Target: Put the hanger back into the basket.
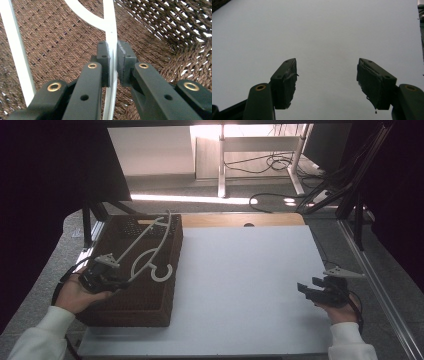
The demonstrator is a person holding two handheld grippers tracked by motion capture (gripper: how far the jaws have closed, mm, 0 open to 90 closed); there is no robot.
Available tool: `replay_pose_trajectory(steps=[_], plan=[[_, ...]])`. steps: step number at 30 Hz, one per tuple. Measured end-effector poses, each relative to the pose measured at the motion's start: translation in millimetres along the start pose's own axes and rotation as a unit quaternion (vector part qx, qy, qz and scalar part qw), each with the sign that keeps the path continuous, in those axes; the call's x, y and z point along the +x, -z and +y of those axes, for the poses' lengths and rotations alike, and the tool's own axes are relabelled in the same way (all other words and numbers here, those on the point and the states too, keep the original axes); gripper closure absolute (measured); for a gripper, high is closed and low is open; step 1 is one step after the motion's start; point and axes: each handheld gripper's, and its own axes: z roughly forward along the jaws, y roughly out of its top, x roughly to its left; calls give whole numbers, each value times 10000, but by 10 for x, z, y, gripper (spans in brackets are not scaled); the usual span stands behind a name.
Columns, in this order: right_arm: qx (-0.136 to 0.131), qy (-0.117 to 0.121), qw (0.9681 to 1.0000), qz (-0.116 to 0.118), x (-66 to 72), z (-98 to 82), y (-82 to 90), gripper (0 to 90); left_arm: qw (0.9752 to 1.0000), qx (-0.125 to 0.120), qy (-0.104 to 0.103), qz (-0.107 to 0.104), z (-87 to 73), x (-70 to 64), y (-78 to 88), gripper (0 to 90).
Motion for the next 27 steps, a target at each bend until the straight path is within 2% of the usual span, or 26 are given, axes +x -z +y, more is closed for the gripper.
replay_pose_trajectory(steps=[12,25,27], plan=[[-3,-4,10000,-6,-2,1,0,329,9999,40,16,-102,-7,21,-40,820],[8,-6,10000,-5,-6,0,-3,329,9995,100,-84,-299,-20,49,-86,816],[12,-11,10000,-7,-8,-1,-3,328,9998,-92,-127,-157,-28,46,-76,758]])
